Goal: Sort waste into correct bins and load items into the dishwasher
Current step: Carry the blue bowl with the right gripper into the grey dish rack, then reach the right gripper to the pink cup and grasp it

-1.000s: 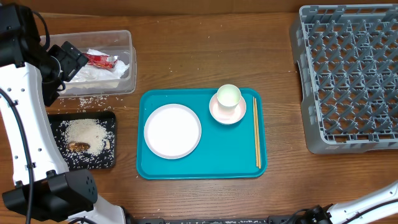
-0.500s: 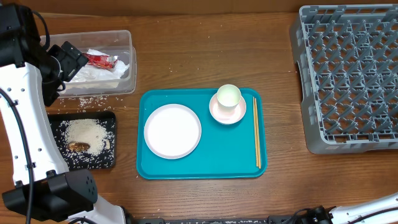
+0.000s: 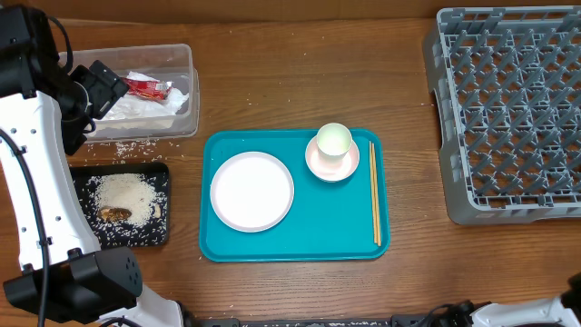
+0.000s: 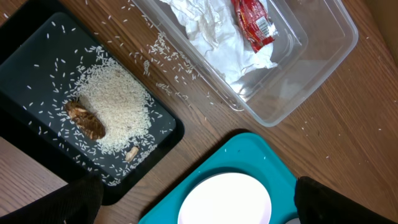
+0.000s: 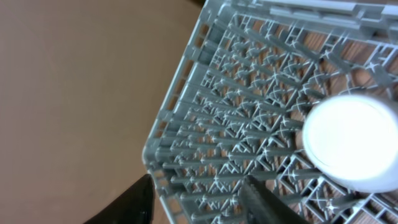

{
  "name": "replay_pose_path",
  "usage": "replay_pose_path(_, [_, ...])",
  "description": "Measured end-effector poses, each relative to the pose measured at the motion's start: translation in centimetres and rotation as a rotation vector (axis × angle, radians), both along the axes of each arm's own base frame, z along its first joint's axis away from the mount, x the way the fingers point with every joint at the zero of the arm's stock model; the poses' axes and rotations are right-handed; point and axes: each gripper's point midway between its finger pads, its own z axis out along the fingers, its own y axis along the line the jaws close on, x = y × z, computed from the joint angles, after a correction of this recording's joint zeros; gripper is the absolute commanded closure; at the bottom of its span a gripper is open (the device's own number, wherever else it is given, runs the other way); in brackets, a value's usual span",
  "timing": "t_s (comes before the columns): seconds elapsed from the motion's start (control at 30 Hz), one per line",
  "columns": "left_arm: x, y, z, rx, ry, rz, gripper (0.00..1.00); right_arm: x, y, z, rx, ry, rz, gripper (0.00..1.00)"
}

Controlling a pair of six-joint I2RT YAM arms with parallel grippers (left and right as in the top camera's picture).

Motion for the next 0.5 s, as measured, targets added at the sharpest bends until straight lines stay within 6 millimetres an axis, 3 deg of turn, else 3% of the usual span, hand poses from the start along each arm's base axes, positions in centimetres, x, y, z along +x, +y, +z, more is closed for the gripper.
replay_pose_path(0.07, [0.0,0.0,0.0,0.0,0.0,0.0,0.0,1.1,0.2,-0.5,-0.03,0.062,-0.032,0.84])
replay_pose_path(0.13, [0.0,0.0,0.0,0.0,0.0,0.0,0.0,2.4,0.0,-2.6,-0.033,0.163,-0.092,0.86])
replay_pose_path(0.3, [0.0,0.0,0.0,0.0,0.0,0.0,0.0,4.5,-0.1,-10.0,-0.038,0.444,-0.208,0.91])
replay_pose_path(0.4, [0.0,0.0,0.0,0.0,0.0,0.0,0.0,5.4,1.5,-13.6,-0.004,0.537,-0.163,0.9])
replay_pose_path(0.5, [0.0,0.0,0.0,0.0,0.0,0.0,0.0,7.6,4.1,-14.4,0.006,0.504,-0.013,0.81])
